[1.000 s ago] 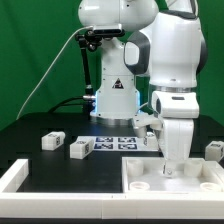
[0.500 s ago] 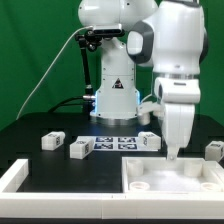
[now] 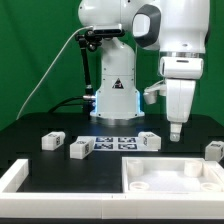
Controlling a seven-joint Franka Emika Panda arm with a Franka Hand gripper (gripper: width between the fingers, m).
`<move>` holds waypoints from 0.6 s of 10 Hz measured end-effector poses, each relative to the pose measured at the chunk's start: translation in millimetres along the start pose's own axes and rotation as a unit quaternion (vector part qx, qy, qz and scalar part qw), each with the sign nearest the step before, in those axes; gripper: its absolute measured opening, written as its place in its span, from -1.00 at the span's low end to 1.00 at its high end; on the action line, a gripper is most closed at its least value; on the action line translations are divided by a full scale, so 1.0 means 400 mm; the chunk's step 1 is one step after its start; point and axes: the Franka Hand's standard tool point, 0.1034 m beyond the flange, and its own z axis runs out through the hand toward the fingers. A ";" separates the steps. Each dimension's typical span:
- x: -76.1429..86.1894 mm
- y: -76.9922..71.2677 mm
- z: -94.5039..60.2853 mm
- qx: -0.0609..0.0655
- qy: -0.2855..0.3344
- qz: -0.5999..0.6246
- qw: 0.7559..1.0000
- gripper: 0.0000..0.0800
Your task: Assemble one leg
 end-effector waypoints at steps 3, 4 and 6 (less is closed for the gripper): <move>0.003 -0.005 0.002 0.005 0.006 0.184 0.983 0.62; -0.001 -0.031 0.015 0.009 0.020 0.306 0.952 0.62; 0.029 -0.060 0.019 0.021 0.020 0.451 0.892 0.62</move>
Offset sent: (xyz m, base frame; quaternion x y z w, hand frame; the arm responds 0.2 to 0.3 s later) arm -0.0381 -0.0117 -0.0135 0.0009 0.0334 0.5078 0.8608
